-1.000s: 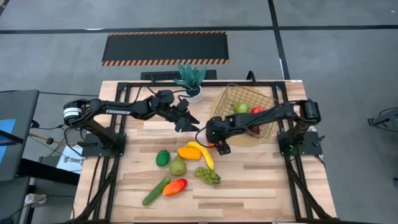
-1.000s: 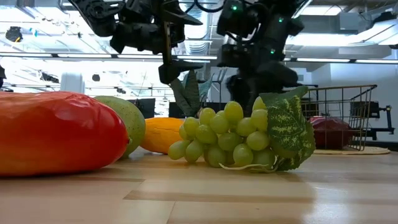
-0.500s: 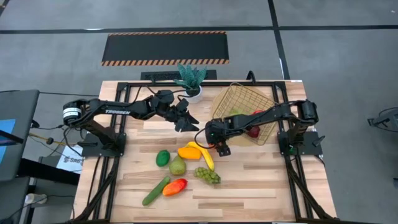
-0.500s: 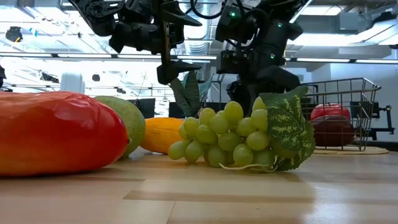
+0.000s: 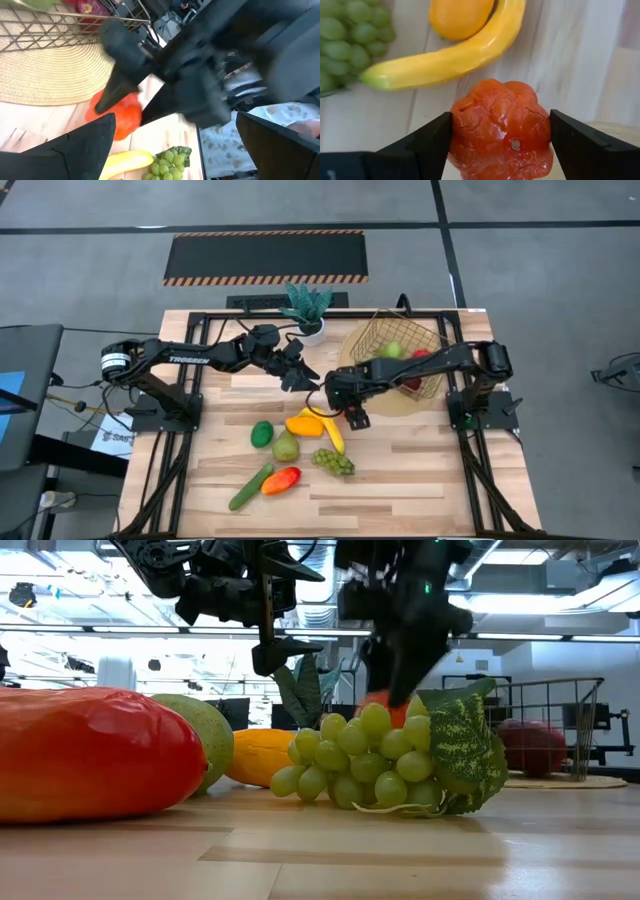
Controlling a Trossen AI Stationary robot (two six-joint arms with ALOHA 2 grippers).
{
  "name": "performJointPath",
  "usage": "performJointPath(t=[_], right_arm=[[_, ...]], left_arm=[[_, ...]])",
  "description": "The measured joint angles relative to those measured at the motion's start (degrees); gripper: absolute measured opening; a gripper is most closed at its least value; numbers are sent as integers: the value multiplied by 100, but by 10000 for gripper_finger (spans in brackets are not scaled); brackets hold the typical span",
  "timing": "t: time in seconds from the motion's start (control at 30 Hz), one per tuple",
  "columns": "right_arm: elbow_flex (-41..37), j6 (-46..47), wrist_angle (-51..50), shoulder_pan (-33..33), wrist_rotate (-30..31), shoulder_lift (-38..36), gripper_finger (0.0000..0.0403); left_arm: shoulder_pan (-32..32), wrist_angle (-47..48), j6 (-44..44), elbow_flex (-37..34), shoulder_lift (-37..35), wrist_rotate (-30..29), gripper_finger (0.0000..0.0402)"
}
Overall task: Build produce basket
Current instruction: Put the orange pumpkin into the wire basket
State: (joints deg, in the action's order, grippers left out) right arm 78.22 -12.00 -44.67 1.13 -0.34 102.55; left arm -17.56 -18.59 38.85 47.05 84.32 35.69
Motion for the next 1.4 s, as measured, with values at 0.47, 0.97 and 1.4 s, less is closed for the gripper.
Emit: performJointPath(t=[0.47, 0.97, 1.4], right_arm=[[304, 488, -1594, -1044, 521, -2175, 311], [-1655, -92, -340, -2809, 289, -2613, 311], [-2068, 6, 168, -3307, -281, -2612, 346]], left_arm=[[2, 22, 39, 2, -137, 196, 399], [2, 23, 284, 2, -156, 285, 399], [95, -385, 748, 2, -554, 711, 399]])
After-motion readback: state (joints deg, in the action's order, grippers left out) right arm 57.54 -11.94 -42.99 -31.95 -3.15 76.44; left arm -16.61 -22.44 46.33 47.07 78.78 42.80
